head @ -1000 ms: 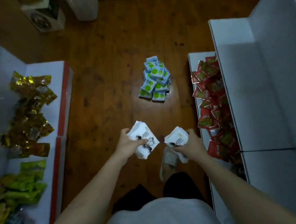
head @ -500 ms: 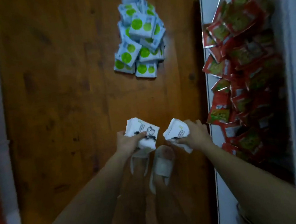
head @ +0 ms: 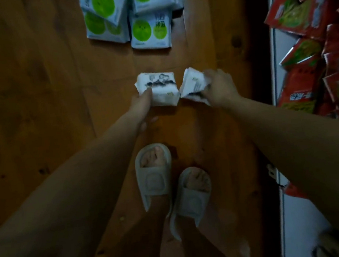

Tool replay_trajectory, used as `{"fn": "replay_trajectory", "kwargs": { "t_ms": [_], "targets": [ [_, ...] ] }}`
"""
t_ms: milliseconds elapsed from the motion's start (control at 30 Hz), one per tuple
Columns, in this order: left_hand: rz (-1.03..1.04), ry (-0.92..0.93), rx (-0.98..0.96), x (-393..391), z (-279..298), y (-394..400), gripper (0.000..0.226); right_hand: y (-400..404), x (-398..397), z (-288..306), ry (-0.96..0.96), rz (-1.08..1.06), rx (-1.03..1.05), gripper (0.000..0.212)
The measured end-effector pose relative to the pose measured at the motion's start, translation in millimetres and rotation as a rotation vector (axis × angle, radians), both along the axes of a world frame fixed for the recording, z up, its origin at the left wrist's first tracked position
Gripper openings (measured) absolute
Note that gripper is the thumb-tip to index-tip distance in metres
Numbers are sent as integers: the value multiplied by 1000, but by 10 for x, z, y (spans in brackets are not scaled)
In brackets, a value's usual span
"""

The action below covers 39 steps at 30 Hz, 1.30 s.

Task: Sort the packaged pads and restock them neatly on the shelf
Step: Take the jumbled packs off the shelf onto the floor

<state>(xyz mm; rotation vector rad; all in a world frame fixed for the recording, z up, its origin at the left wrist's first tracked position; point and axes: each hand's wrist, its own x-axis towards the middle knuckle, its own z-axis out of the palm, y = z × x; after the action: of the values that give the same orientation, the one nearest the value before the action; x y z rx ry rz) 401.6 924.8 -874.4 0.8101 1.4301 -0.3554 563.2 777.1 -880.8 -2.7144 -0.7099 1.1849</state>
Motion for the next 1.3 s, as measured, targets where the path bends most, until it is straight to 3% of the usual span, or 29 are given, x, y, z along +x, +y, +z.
{"fn": "replay_trajectory", "kwargs": {
  "t_ms": [200,367,567,700,867,967,1067,1300],
  "targets": [
    [-79,65,-26,-98,348,-58,79,-200,-238,337,4,-102,116,53],
    [-250,36,116,63,1235,-67,65,-337,-223,1099,47,-106,87,50],
    [-971,-46,384,49,2876,-258,57,-335,-356,2762,196,-211,99,29],
    [-1150,-18,541,-116,4338,-504,52,-484,-660,4245,226,-278,165,10],
    [-1226,-107,623,-370,5879,-723,65,-715,-999,5840,92,-257,266,22],
    [-1287,-141,727,-468,6496,-797,44,-818,-1145,6527,14,-218,306,29],
    [-1359,-178,848,-452,6936,-843,30,-892,-1251,7009,-52,-215,318,31],
    [-1540,-445,1080,-253,7844,-1019,29,-1187,-1560,7814,-260,-394,304,34]
  ]
}}
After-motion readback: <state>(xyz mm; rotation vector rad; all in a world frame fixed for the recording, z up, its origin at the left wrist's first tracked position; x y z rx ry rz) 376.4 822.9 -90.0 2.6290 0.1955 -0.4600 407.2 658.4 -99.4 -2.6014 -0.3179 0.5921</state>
